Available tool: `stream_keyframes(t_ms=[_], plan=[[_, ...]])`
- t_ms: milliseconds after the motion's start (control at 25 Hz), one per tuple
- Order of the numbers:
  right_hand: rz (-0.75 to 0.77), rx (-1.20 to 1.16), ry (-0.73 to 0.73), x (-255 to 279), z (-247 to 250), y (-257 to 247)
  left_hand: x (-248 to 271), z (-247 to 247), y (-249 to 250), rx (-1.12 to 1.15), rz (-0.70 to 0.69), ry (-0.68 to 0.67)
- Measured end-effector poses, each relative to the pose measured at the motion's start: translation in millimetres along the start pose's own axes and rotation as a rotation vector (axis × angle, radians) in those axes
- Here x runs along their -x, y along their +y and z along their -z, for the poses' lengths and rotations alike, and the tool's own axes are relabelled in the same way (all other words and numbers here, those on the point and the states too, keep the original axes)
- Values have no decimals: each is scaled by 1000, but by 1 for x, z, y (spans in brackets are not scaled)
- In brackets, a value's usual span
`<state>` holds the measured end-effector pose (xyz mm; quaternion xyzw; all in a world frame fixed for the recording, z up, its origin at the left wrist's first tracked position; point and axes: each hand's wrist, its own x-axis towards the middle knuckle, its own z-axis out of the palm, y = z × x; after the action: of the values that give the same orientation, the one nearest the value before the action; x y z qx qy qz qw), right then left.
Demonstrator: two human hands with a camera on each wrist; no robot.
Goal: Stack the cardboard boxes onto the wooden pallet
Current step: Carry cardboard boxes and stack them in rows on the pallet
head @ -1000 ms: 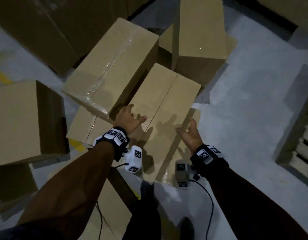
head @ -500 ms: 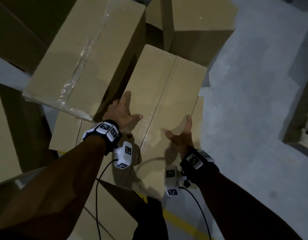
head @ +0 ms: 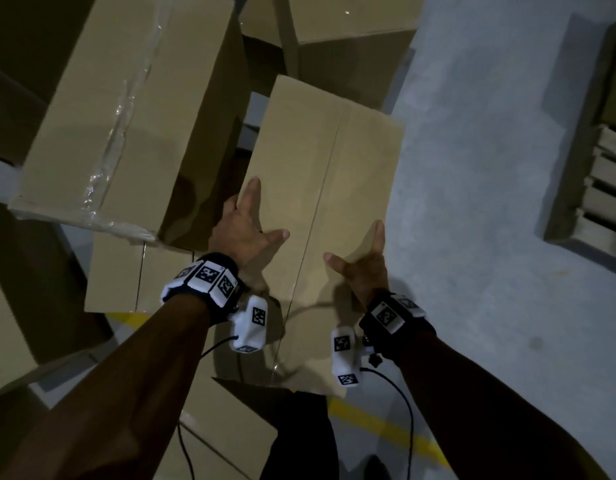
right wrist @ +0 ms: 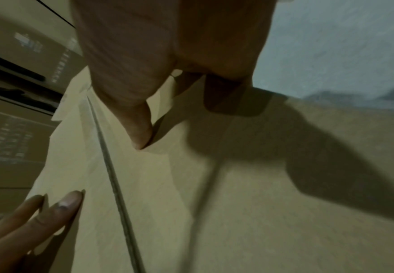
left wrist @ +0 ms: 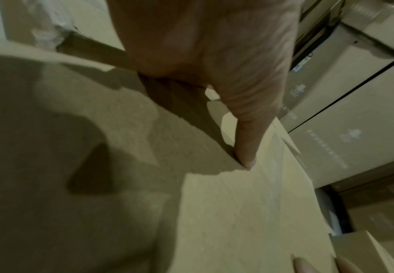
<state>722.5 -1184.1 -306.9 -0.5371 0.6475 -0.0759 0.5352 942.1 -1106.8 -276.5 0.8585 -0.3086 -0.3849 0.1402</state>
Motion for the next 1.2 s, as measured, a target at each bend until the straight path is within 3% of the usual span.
stream_keyframes(t_ms=[280, 520, 680, 960, 1200], plan=[[69, 17, 84, 78, 104, -18, 89, 7, 88, -9, -129, 40], [158, 13, 106, 151, 237, -6, 188, -13, 180, -14, -285, -5], [167, -17, 171, 201, 321, 22, 258, -49, 244, 4, -387, 5], [245, -91, 290, 274, 497, 105, 388, -164, 358, 34, -532, 95], [269, -149, 389, 312, 616, 153, 460, -230, 454, 55, -637, 69]])
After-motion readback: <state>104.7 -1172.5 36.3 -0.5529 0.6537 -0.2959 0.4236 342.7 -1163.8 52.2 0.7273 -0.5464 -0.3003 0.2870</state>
